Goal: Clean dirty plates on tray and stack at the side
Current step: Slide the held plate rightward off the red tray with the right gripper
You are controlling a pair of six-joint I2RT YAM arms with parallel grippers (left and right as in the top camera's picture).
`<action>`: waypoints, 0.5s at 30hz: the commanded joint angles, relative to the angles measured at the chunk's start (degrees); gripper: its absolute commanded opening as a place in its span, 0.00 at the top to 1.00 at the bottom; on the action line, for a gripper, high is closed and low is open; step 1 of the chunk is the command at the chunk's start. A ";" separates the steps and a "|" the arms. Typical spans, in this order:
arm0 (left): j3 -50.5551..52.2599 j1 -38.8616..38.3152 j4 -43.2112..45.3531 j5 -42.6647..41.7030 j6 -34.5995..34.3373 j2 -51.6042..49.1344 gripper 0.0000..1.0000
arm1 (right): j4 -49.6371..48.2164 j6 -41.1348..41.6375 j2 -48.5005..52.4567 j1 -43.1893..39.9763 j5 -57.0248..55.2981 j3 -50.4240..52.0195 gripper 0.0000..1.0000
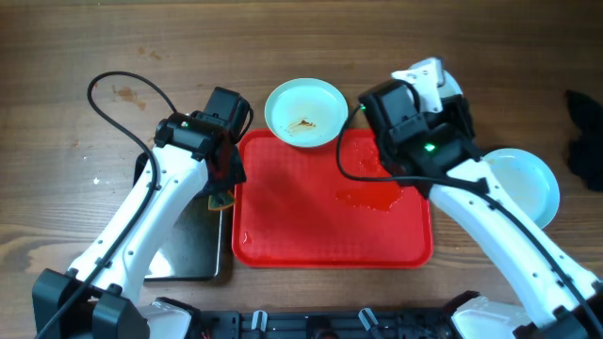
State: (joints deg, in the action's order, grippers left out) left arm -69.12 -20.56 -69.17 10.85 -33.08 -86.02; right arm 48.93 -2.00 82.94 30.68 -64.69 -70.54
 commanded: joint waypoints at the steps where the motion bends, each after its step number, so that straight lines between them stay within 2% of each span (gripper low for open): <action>1: -0.26 0.28 0.28 0.11 1.20 0.90 0.96 | -0.94 -4.26 2.05 2.43 -5.03 -1.01 0.95; 13: -0.26 0.28 0.57 0.11 1.20 0.90 0.96 | -2.93 -3.93 2.38 4.20 -6.01 -0.98 0.95; 15: -0.26 0.28 0.57 0.11 1.20 0.90 0.96 | -3.06 -1.92 2.38 4.20 -5.14 -0.98 0.95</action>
State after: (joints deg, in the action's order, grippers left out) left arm -69.12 -20.56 -68.79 10.85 -33.04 -86.02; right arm 46.35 -5.91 84.93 34.63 -68.66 -70.54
